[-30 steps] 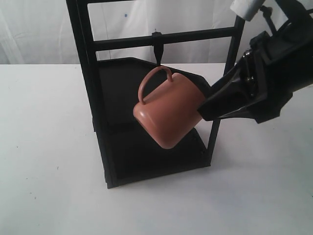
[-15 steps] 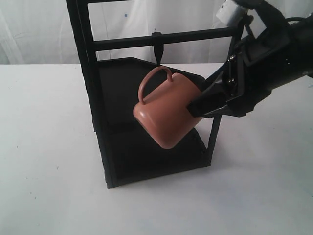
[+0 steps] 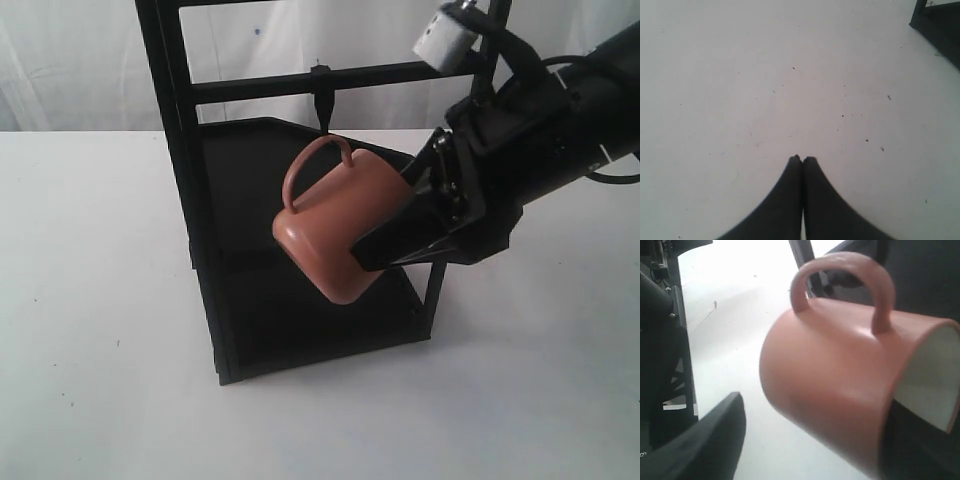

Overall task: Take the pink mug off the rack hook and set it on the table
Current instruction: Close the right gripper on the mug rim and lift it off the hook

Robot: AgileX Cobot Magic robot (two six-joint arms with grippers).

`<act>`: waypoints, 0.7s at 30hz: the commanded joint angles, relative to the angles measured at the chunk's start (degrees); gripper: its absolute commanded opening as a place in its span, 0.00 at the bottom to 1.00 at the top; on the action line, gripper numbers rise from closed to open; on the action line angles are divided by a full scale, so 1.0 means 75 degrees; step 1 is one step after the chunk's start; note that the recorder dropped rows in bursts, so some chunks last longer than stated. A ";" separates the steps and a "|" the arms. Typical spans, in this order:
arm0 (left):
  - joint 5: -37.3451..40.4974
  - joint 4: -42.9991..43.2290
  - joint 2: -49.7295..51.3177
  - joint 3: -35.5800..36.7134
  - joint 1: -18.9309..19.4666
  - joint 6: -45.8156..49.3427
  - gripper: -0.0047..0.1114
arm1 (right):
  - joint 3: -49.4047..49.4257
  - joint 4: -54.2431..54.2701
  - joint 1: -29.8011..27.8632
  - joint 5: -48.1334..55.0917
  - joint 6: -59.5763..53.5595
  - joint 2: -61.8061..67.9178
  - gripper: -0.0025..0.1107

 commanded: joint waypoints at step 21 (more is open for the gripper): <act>0.0121 -0.0067 -0.0032 0.0028 -0.0063 0.0012 0.04 | -0.0033 0.0106 0.0277 0.0042 -0.0257 -0.0008 0.25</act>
